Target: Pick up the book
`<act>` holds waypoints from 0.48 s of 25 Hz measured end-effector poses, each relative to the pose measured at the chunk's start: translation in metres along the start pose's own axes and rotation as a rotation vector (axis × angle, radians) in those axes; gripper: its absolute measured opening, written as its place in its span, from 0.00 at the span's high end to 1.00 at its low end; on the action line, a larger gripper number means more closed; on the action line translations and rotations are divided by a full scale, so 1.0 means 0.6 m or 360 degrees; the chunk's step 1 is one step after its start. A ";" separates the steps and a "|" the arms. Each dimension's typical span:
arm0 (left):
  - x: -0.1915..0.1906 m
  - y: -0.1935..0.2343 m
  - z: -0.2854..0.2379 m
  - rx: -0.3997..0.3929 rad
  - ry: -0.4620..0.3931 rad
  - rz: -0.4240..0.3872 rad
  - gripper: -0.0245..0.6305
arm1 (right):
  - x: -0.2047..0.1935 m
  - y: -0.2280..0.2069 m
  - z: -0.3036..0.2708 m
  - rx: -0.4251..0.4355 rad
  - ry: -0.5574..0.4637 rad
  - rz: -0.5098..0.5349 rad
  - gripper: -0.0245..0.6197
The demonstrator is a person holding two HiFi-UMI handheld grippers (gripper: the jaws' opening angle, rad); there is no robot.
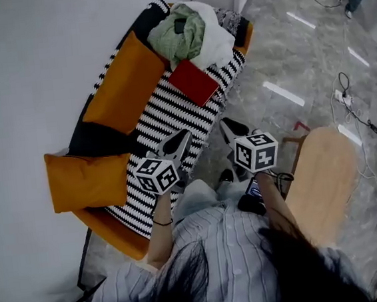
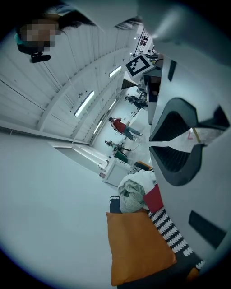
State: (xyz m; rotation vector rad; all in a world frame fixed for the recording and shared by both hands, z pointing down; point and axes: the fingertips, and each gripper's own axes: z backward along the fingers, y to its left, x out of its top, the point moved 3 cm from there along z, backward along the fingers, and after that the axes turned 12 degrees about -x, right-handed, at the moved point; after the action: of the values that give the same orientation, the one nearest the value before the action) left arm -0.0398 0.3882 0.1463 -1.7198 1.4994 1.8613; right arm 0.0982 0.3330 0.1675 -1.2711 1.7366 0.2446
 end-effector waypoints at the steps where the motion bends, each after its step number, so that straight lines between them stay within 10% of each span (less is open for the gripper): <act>1: 0.004 0.005 -0.005 0.0012 -0.0003 0.0002 0.90 | 0.003 -0.005 -0.005 0.0005 0.0006 0.0000 0.90; 12: 0.031 0.099 -0.049 0.0110 0.0042 0.0046 0.90 | 0.025 -0.063 -0.067 -0.0048 0.0072 -0.0050 0.90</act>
State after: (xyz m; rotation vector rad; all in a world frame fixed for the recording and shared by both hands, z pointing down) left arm -0.0691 0.3295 0.1672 -1.7068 1.5870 1.7851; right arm 0.1067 0.2812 0.1909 -1.3343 1.7558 0.2262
